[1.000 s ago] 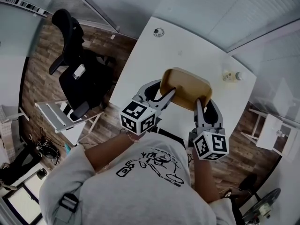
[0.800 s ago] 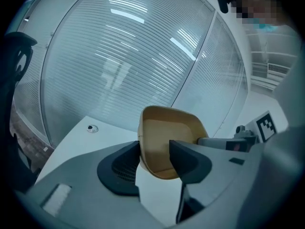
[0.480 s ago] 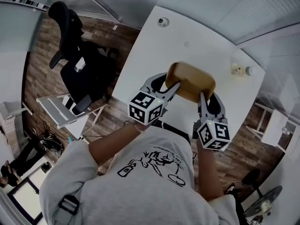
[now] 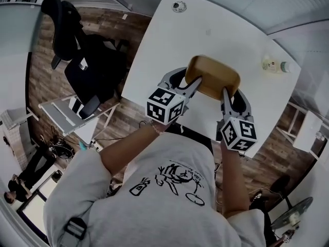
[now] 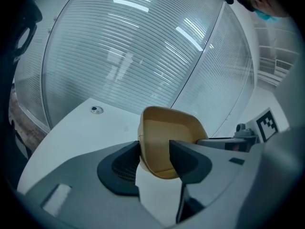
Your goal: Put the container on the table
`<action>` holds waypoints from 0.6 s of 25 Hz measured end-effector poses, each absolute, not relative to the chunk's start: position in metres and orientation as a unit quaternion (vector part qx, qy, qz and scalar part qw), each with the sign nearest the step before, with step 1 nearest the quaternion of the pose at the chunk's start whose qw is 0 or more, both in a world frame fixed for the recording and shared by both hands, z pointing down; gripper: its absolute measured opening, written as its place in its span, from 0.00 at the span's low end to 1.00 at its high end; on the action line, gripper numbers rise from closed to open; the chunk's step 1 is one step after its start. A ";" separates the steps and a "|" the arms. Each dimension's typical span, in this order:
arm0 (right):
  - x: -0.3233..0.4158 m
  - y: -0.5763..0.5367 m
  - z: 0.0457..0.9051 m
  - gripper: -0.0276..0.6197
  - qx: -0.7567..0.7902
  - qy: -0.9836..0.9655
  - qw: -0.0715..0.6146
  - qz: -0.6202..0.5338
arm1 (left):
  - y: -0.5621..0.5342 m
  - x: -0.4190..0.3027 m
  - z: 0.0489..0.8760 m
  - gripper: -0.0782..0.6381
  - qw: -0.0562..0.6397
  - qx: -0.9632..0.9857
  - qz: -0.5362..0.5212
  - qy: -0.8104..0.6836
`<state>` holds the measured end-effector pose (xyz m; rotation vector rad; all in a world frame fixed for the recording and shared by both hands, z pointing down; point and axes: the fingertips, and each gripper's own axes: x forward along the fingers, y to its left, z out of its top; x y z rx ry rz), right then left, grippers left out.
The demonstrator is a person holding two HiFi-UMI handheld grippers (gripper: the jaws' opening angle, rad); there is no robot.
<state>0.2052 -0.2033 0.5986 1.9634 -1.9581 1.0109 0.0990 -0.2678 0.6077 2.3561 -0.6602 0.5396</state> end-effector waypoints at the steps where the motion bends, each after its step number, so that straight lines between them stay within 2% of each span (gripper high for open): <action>1: 0.207 -0.205 0.604 0.25 0.662 -0.660 0.095 0.342 | -0.270 0.101 0.613 0.37 0.312 0.893 0.207 -0.250; 15: 0.214 -0.211 0.668 0.25 0.655 -0.647 0.111 0.374 | -0.271 0.106 0.676 0.37 0.325 0.882 0.240 -0.242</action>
